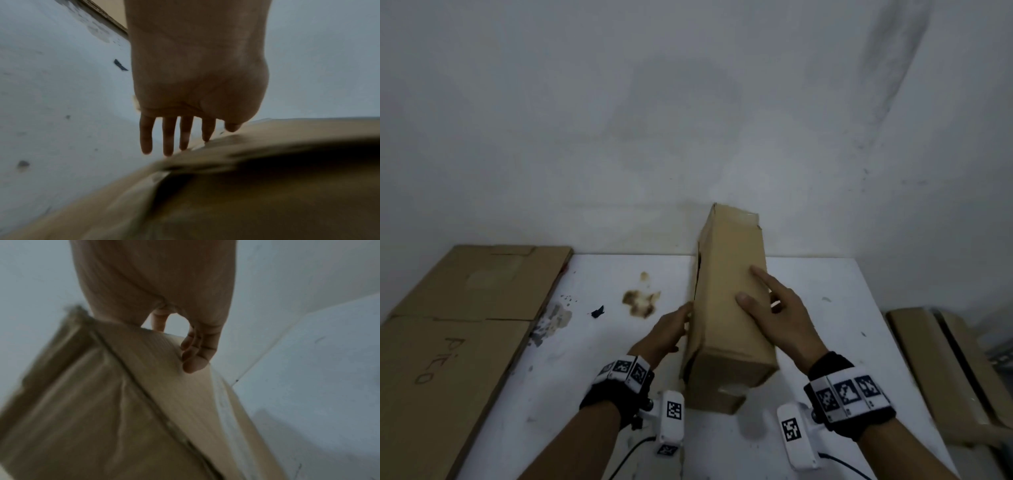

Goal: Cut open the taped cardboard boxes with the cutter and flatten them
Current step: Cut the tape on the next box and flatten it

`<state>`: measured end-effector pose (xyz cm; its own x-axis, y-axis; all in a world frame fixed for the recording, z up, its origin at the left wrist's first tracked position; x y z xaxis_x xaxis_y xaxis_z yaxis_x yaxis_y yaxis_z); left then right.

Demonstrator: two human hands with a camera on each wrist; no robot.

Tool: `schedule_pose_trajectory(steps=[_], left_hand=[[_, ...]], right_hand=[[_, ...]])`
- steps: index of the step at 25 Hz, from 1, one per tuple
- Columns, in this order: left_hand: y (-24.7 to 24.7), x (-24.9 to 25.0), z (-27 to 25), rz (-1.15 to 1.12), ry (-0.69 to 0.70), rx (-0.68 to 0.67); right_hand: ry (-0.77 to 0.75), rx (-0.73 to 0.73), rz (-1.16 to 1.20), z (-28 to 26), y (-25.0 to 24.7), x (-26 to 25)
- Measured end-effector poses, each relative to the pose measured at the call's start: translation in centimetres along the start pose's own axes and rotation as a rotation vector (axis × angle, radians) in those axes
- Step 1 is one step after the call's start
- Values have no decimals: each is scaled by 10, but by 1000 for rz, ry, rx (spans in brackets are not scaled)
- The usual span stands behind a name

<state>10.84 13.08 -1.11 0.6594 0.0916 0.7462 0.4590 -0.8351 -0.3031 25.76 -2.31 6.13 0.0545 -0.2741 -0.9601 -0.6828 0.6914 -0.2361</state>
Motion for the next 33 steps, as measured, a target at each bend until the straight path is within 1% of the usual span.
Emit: schedule_pose_trajectory(steps=[2,5,7,8,10,12,14,15,17,19,23,24,26,27,29,31,33], left_hand=[[2,16,-11,-11,26,-27],[-11,44,-28,-50,119,17],[-19,61,-41,-95,164,3],[-23,71,-49,-82,186,-5],[-19,83,-59,-4,207,-55],[-9,71,-57,62,151,-116],[3,42,-54,-13,-16,-172],[6,32,-55,-80,-68,-190],[5,25,-55,-198,-95,-219],[-4,22,-55,-285,-75,-218],[-20,7,-52,-507,-16,-184],[-24,1,-51,-537,-1,-168],[-29,-18,-48,-563,-26,-146],[-33,-28,-45,-555,-51,-130],[-43,-51,-36,-419,-77,-55],[-49,-70,-28,-243,-113,32],[-47,-87,-20,-188,-163,93]], right_hand=[[-35,1,-55,-3,14,-2],[-28,6,-17,-3,28,3],[7,-21,80,-5,32,7],[35,-20,157,-7,31,11],[142,33,288,-9,27,31],[342,75,365,-10,26,67],[532,47,380,-16,30,104],[593,16,346,-19,31,117],[651,-74,236,-26,35,134],[657,-112,200,-30,41,143],[617,-133,331,-26,50,139],[605,-101,361,-24,47,139],[530,42,333,-19,28,140],[472,116,282,-17,17,138],[386,204,204,-16,3,132],[343,212,172,-17,3,127],[310,193,93,-20,8,122]])
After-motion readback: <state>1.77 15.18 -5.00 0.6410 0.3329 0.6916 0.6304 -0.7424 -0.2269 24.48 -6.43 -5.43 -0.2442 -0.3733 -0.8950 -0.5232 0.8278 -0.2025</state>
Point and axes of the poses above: each hand's wrist, its own z-axis towards the middle knuckle, its own y-axis out of the palm, x = y × z, the point moved 8 cm from there along z, towards the middle knuckle, and after that the axes turned 7 degrees about z, right-handed, at the moved point
